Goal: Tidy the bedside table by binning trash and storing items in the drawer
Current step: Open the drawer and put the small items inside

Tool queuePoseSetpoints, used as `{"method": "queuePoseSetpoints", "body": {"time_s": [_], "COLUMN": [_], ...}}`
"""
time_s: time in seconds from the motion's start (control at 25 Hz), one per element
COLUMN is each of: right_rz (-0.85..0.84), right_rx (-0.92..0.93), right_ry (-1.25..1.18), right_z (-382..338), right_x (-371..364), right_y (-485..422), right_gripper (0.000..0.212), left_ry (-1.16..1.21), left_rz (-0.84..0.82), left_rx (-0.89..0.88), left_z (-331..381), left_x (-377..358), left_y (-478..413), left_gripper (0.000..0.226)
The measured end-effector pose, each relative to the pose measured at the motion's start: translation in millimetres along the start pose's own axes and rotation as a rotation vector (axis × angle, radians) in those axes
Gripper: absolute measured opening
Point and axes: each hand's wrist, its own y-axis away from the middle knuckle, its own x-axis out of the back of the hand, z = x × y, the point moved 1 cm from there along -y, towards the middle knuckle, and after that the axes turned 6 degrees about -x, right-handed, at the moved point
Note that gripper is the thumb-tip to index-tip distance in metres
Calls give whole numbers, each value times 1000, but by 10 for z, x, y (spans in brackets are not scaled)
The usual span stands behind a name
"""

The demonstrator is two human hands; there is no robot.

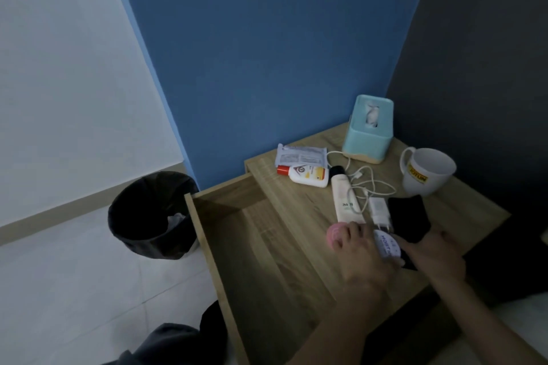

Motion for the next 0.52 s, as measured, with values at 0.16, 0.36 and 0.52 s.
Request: {"method": "queuePoseSetpoints", "body": {"time_s": [0.16, 0.36, 0.52], "right_rz": [27, 52, 131], "right_rx": [22, 23, 27], "right_ry": [-18, -52, -54], "right_z": [-36, -25, 47], "right_x": [-18, 6, 161], "right_y": [-31, 33, 187], "right_gripper": [94, 75, 72], "left_ry": [-116, -76, -14], "left_rz": [-73, -26, 41], "left_rx": [-125, -167, -169], "left_z": [73, 41, -22], "left_x": [1, 61, 215], "left_y": [-28, 14, 119], "left_gripper": [80, 68, 63]}}
